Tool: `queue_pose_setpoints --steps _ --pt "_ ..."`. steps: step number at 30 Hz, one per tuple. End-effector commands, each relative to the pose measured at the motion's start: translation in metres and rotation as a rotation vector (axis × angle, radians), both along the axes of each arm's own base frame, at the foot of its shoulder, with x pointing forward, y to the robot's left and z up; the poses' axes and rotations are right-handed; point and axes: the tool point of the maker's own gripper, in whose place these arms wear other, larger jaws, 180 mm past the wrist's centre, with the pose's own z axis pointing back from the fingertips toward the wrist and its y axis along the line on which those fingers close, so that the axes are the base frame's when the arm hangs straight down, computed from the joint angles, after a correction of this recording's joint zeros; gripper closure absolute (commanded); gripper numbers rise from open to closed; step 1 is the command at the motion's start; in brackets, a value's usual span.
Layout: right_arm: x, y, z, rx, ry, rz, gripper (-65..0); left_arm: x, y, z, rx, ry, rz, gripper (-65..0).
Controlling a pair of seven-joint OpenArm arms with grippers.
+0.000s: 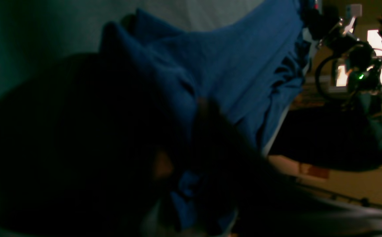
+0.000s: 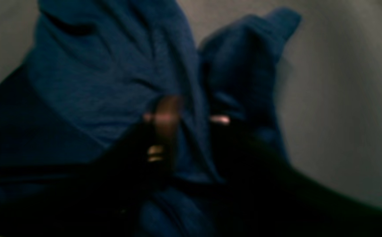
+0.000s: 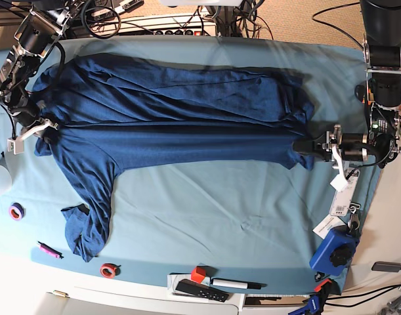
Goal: Layout the t-shirt on the table in an organized manner, then fold the t-shirt properly
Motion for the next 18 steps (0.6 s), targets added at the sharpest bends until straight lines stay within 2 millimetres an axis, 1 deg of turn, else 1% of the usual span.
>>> queue_pose_setpoints --steps 1,2,3,7,10,13,15,18 --pt "0.004 -0.015 0.015 -0.043 -0.02 -0.012 -28.3 0.015 0.008 0.018 -0.005 -0.054 0.018 -26.0" --pt "0.005 -0.015 0.016 -0.045 -0.027 -0.014 -29.9 0.015 0.008 0.018 -0.005 -0.055 0.018 -28.8" --pt "0.006 -0.016 0.018 -0.046 -0.036 -0.016 -29.9 0.017 0.008 0.02 -0.005 -0.059 0.018 -29.5" --pt "0.012 -0.03 0.034 -0.079 -0.093 -0.034 -29.9 0.027 0.013 0.031 0.003 -0.089 0.021 -29.5" --pt "0.018 -0.043 0.052 -0.115 -0.128 -0.041 -29.9 0.041 0.024 0.047 0.024 -0.132 0.033 -29.5" --pt "0.027 -0.056 0.072 -0.149 -0.16 -0.046 -29.9 0.058 0.037 0.069 0.046 -0.186 0.047 -29.4" --pt "0.034 -0.062 0.086 -0.165 -0.187 -0.05 -29.9 0.068 0.044 0.084 0.059 -0.221 0.056 -29.4" --pt "0.047 -0.063 0.102 -0.166 -0.232 -0.054 -29.9 0.08 0.052 0.102 0.072 -0.265 0.067 -29.4"
